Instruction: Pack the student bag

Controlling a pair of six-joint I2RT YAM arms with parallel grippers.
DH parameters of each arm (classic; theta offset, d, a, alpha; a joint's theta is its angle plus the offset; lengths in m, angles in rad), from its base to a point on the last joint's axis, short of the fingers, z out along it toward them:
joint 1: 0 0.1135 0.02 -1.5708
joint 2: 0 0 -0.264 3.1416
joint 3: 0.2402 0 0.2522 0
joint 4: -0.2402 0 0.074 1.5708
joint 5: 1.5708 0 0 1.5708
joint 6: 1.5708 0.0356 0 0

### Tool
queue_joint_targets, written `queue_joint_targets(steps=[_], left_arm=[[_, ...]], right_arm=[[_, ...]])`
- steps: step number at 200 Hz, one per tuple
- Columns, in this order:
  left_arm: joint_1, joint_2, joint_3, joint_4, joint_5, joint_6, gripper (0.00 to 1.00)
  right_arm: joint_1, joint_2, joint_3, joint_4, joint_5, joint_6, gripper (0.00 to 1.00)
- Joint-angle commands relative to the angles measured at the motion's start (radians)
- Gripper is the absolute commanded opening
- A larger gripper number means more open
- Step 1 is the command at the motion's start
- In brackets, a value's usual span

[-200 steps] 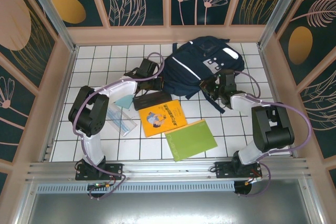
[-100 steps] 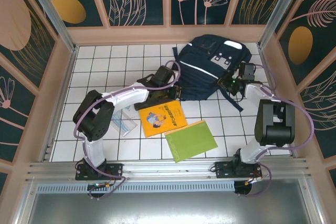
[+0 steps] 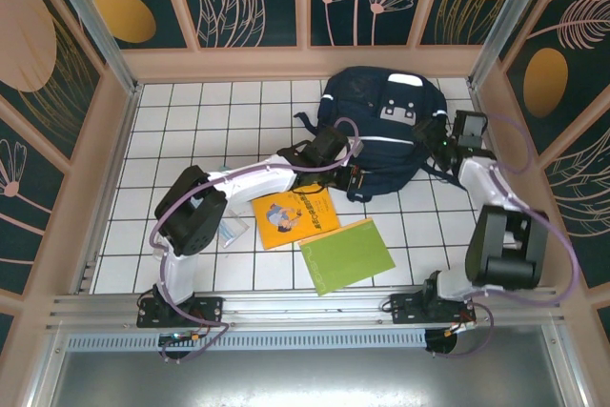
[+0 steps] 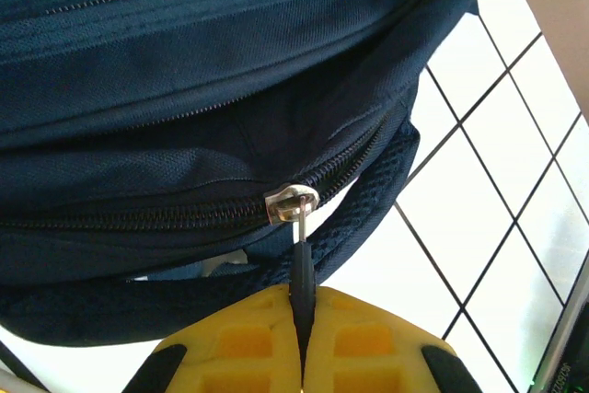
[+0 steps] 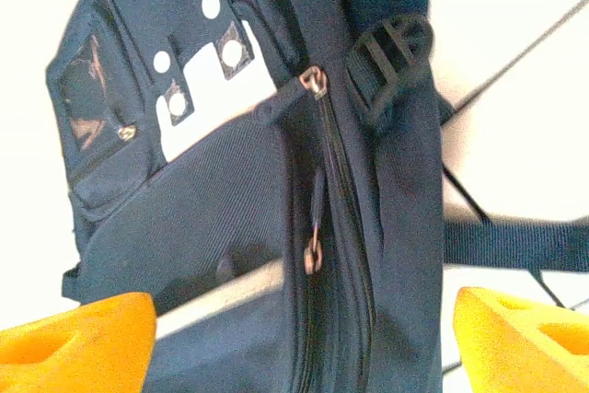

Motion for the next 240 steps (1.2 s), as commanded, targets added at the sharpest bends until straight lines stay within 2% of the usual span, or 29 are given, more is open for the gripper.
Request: queue_joint_targets(steps=[1, 30, 56, 90, 125, 146, 150, 161, 174, 186, 205, 223, 240], left_arm=[[0.004, 0.010, 0.042, 0.061, 0.023, -0.015, 0.00], [0.005, 0.019, 0.029, 0.095, 0.026, -0.023, 0.00], [0.004, 0.013, 0.017, 0.100, 0.023, -0.020, 0.00], [0.004, -0.003, -0.012, 0.096, 0.004, -0.015, 0.00], [0.004, -0.020, -0.046, 0.108, 0.003, -0.027, 0.00], [0.005, -0.034, -0.060, 0.114, -0.002, -0.034, 0.00], [0.005, -0.036, -0.063, 0.115, -0.003, -0.034, 0.00], [0.004, -0.042, -0.071, 0.119, -0.004, -0.037, 0.00], [0.004, -0.046, -0.073, 0.119, -0.007, -0.035, 0.00], [0.005, -0.049, -0.071, 0.111, -0.024, -0.026, 0.00], [0.021, -0.055, -0.081, 0.107, -0.040, -0.026, 0.00], [0.067, -0.067, -0.106, 0.111, -0.026, -0.036, 0.00], [0.118, -0.094, -0.130, 0.085, -0.057, -0.001, 0.00]], right_arm=[[0.013, -0.146, -0.100, -0.033, -0.066, 0.116, 0.93], [0.085, -0.257, -0.198, -0.043, -0.110, 0.249, 0.99], [0.192, -0.287, -0.313, 0.115, -0.149, 0.473, 0.99], [0.276, -0.216, -0.420, 0.389, -0.114, 0.724, 0.99], [0.279, -0.108, -0.404, 0.485, -0.033, 0.748, 0.95], [0.272, -0.065, -0.404, 0.545, -0.009, 0.744, 0.79], [0.270, -0.054, -0.404, 0.558, -0.011, 0.740, 0.73], [0.267, -0.030, -0.393, 0.545, -0.008, 0.724, 0.46], [0.261, -0.016, -0.395, 0.550, -0.019, 0.701, 0.27], [0.251, -0.019, -0.400, 0.548, -0.028, 0.671, 0.00], [0.239, -0.060, -0.389, 0.471, -0.002, 0.592, 0.00], [0.223, -0.110, -0.367, 0.381, 0.012, 0.483, 0.00], [0.191, -0.149, -0.350, 0.301, 0.010, 0.374, 0.00]])
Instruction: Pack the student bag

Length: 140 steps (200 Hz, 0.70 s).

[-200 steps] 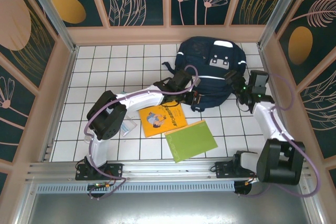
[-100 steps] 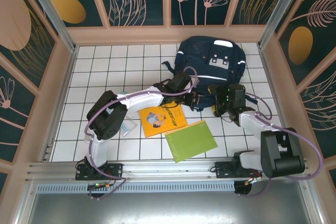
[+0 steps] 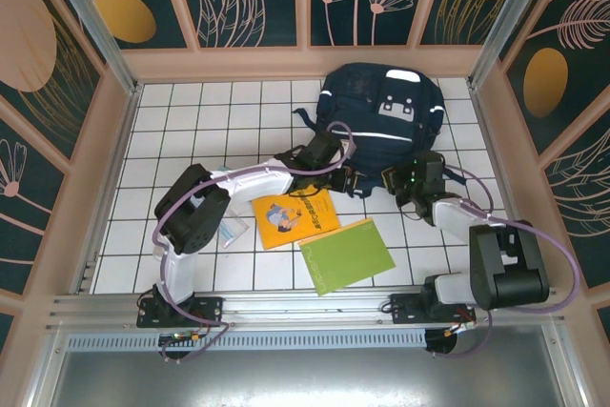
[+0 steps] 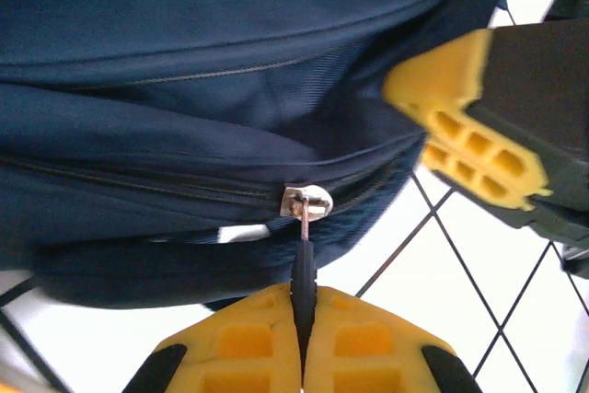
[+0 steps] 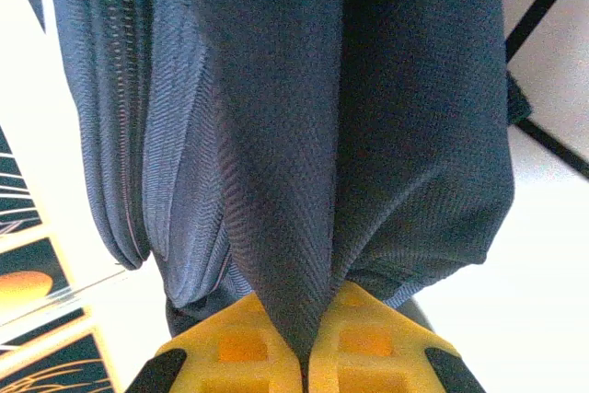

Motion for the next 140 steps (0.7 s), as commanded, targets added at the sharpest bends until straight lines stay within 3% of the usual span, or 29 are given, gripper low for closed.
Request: queue_joint_targets(steps=[1, 48, 79, 106, 140], left_arm=[[0.086, -0.088, -0.035, -0.022, -0.038, 0.028, 0.00], [0.184, -0.111, -0.062, -0.115, -0.136, 0.175, 0.00], [0.239, -0.057, -0.041, -0.067, -0.154, 0.190, 0.00], [0.239, -0.025, 0.002, -0.044, -0.093, 0.159, 0.00], [0.189, -0.097, -0.079, -0.032, -0.045, 0.143, 0.00]], right_arm=[[-0.059, -0.073, 0.053, -0.084, 0.077, -0.195, 0.00], [-0.173, -0.040, 0.122, -0.230, -0.009, -0.431, 0.00], [-0.236, -0.025, 0.181, -0.304, 0.026, -0.543, 0.00], [-0.282, -0.014, 0.205, -0.284, 0.032, -0.575, 0.00], [-0.299, 0.092, 0.310, -0.263, 0.063, -0.622, 0.00]])
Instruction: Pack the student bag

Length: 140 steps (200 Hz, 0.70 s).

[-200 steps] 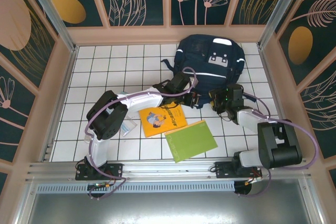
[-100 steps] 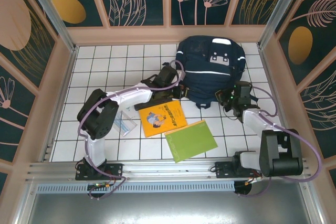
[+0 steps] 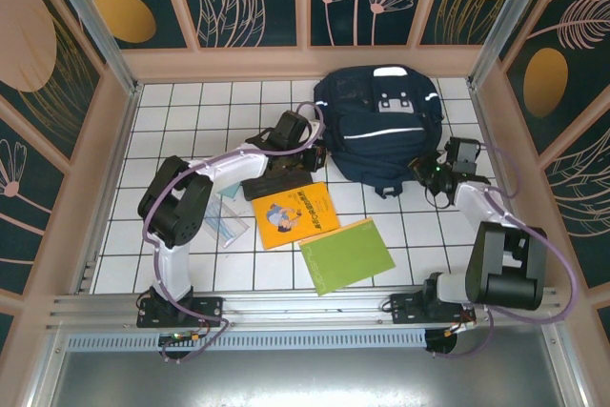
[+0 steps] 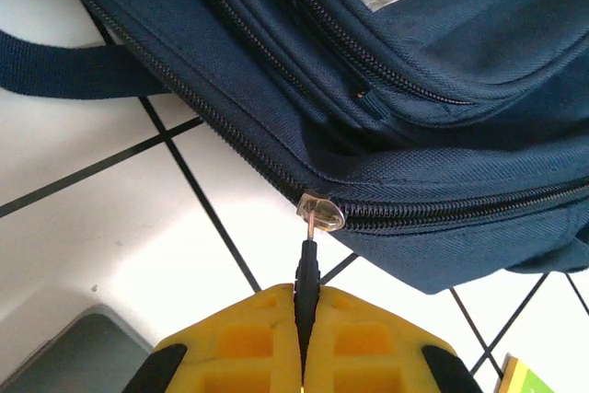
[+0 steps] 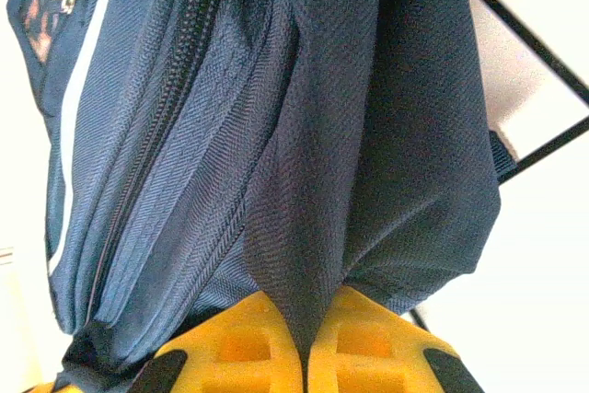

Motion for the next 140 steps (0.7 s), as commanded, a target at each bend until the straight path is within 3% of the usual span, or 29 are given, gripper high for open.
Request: queue_joint_targets(steps=[1, 48, 82, 108, 140], left_arm=[[0.003, -0.065, -0.051, -0.018, -0.055, -0.016, 0.00], [-0.071, -0.128, -0.175, 0.041, 0.006, -0.113, 0.00], [-0.079, -0.103, -0.137, 0.035, -0.005, -0.096, 0.00], [-0.077, -0.044, -0.085, 0.009, -0.118, -0.062, 0.00], [0.019, -0.001, -0.113, 0.043, -0.190, -0.085, 0.00]], right_arm=[[-0.045, 0.065, 0.108, 0.057, 0.162, -0.093, 0.00], [-0.111, 0.158, 0.274, 0.030, 0.334, -0.161, 0.00], [-0.134, 0.257, 0.396, 0.083, 0.227, -0.142, 0.00], [-0.124, 0.359, 0.477, 0.070, 0.158, -0.134, 0.00], [-0.133, 0.370, 0.474, 0.055, 0.162, -0.163, 0.00]])
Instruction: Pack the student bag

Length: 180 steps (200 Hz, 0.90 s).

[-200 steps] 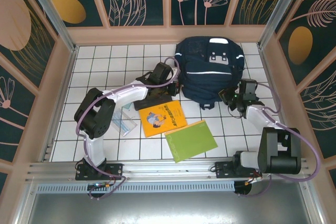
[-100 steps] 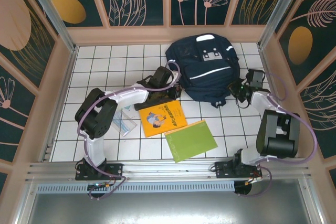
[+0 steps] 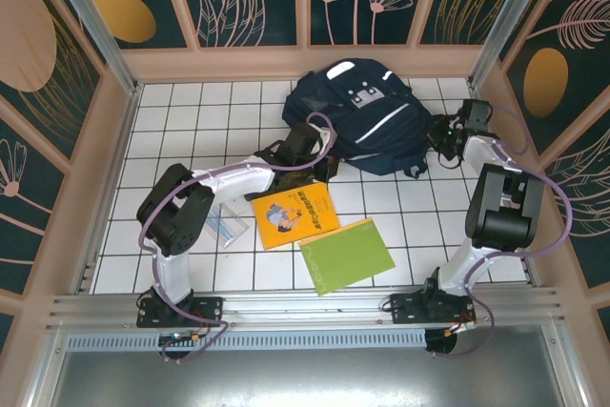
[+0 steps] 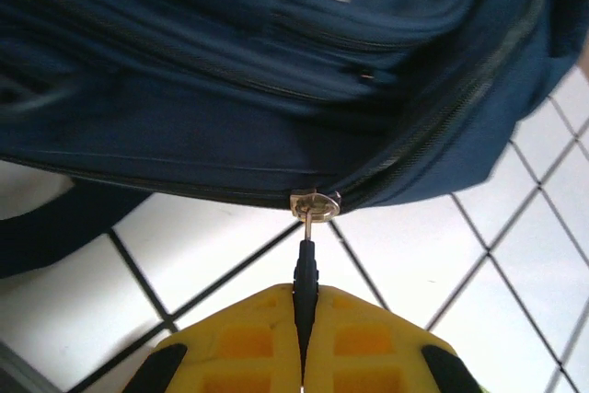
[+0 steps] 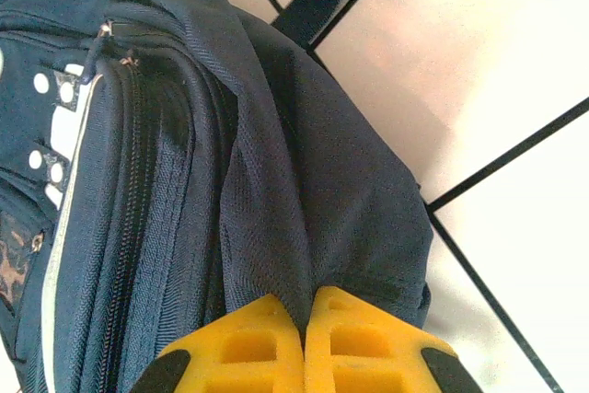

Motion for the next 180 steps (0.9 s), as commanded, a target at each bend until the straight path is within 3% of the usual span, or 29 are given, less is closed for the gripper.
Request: queue_joint_targets(steps=[1, 25, 67, 124, 132, 143, 153, 180], left_arm=[[0.113, 0.037, -0.034, -0.073, -0.132, -0.010, 0.00], [0.196, 0.060, -0.051, -0.019, -0.178, -0.006, 0.00], [0.258, 0.096, 0.042, -0.006, -0.269, 0.017, 0.00], [0.265, 0.079, 0.064, -0.033, -0.352, -0.004, 0.00], [0.266, 0.073, 0.064, -0.046, -0.367, -0.013, 0.13], [0.266, 0.062, 0.060, -0.062, -0.385, -0.025, 0.42], [0.266, 0.047, 0.050, -0.069, -0.403, -0.035, 0.62], [0.267, -0.016, 0.012, -0.073, -0.445, -0.061, 0.80]], right_arm=[[-0.053, -0.003, 0.051, 0.135, 0.122, -0.035, 0.00], [-0.058, -0.030, 0.019, 0.137, 0.105, -0.044, 0.00], [-0.057, -0.044, 0.011, 0.119, 0.071, -0.045, 0.00], [0.031, -0.095, -0.031, 0.122, -0.030, -0.006, 0.00], [0.050, -0.108, -0.044, 0.123, -0.041, 0.006, 0.00], [0.081, -0.130, -0.061, 0.122, -0.047, 0.017, 0.00], [0.111, -0.149, -0.077, 0.118, -0.043, 0.024, 0.00], [0.183, -0.192, -0.120, 0.119, -0.076, 0.057, 0.02]])
